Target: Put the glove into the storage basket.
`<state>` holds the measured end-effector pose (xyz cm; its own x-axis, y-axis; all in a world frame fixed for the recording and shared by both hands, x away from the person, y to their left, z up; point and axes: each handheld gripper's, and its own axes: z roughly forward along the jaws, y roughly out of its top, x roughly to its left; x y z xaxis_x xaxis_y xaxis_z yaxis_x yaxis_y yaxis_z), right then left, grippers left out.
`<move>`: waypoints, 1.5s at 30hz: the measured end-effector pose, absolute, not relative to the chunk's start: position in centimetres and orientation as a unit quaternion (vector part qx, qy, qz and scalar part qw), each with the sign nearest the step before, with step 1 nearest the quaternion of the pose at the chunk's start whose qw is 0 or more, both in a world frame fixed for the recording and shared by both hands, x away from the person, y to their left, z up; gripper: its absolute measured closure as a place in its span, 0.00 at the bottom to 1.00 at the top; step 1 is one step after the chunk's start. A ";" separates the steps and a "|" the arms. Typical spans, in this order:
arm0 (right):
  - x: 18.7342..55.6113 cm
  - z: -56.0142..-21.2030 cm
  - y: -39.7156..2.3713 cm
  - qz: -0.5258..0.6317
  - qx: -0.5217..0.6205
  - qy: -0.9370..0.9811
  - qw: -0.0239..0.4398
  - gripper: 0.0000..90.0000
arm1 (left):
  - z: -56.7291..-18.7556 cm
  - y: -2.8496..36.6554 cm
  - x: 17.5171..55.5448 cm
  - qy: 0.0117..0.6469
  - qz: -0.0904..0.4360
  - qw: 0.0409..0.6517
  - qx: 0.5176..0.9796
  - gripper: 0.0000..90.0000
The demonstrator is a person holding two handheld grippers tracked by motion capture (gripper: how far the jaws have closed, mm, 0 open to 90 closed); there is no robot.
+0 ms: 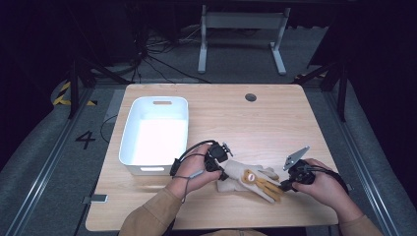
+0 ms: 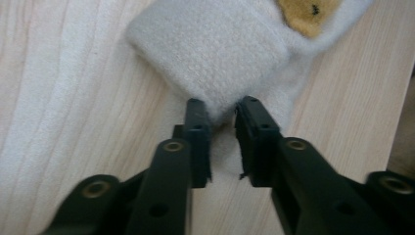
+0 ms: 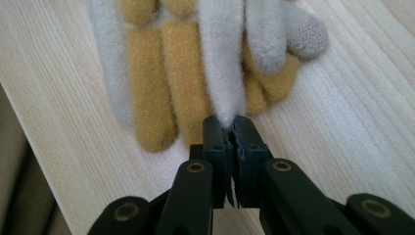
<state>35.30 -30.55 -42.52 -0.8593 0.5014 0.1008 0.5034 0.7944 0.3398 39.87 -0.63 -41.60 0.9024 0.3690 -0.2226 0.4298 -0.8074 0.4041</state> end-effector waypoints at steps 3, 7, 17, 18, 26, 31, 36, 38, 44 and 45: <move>35.2 -42.4 -30.6 -0.179 -0.265 -0.948 0.002 0.97 | -41.2 -0.7 39.5 0.202 -0.050 0.225 0.952 0.94; 35.1 -41.9 -30.6 -0.182 -0.265 -0.947 -0.005 0.97 | -40.7 -1.0 38.8 0.182 -0.035 0.216 0.959 0.97; 34.7 -39.4 -31.4 -0.214 -0.278 -0.935 -0.047 0.98 | -39.1 -1.0 37.6 0.165 -0.002 0.236 0.957 0.98; 34.7 -39.2 -31.5 -0.217 -0.277 -0.934 -0.051 0.98 | -38.9 -1.0 37.6 0.163 0.000 0.236 0.958 0.98; 34.8 -38.1 -32.0 -0.236 -0.282 -0.927 -0.073 0.98 | -37.9 -0.4 37.0 0.164 0.017 0.252 0.954 0.98; 35.1 -37.2 -32.0 -0.248 -0.278 -0.924 -0.088 0.98 | -37.3 0.2 36.2 0.166 0.022 0.255 0.952 0.98; 35.5 -36.6 -31.6 -0.258 -0.276 -0.921 -0.098 0.98 | -37.2 0.6 35.4 0.171 0.021 0.254 0.952 0.98; 35.8 -36.5 -31.4 -0.261 -0.274 -0.920 -0.099 0.98 | -37.3 0.7 35.3 0.171 0.022 0.252 0.952 0.98; 36.4 -36.4 -30.9 -0.264 -0.270 -0.921 -0.098 0.98 | -37.6 1.0 34.9 0.177 0.017 0.248 0.952 0.98; 36.5 -36.4 -30.8 -0.266 -0.269 -0.920 -0.098 0.98 | -37.7 1.1 34.9 0.177 0.016 0.246 0.953 0.98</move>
